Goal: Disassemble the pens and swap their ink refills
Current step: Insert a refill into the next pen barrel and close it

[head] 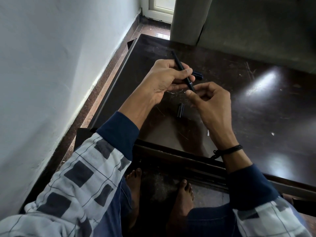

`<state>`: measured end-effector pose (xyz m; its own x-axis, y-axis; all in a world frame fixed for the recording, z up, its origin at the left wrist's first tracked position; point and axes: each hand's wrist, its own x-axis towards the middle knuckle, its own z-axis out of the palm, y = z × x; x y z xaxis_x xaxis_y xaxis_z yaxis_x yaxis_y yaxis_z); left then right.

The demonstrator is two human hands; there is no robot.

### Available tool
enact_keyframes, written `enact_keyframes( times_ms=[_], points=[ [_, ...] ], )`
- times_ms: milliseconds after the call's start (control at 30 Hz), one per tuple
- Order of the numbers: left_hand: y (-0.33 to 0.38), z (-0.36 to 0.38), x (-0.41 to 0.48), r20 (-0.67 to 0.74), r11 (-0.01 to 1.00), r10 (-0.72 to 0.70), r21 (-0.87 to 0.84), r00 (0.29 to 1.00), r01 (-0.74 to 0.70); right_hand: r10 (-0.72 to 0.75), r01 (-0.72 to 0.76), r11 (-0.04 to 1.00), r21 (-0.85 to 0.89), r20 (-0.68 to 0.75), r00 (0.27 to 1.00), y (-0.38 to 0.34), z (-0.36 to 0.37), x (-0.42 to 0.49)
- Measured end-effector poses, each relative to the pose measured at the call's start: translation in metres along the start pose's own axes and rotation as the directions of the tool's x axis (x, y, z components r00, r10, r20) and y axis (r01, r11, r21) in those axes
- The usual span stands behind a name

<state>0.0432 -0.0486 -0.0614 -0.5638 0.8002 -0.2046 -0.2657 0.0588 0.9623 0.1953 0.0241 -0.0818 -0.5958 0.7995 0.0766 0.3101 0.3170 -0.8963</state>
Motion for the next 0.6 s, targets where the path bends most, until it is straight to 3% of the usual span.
enact_keyframes(
  times_ms=[600],
  points=[
    [0.0027, 0.0007, -0.0012, 0.01, 1.0, -0.009, 0.003, 1.0, 0.009, 0.041, -0.042, 0.998, 0.052, 0.031, 0.999, -0.0033, 0.0006, 0.0003]
  ],
)
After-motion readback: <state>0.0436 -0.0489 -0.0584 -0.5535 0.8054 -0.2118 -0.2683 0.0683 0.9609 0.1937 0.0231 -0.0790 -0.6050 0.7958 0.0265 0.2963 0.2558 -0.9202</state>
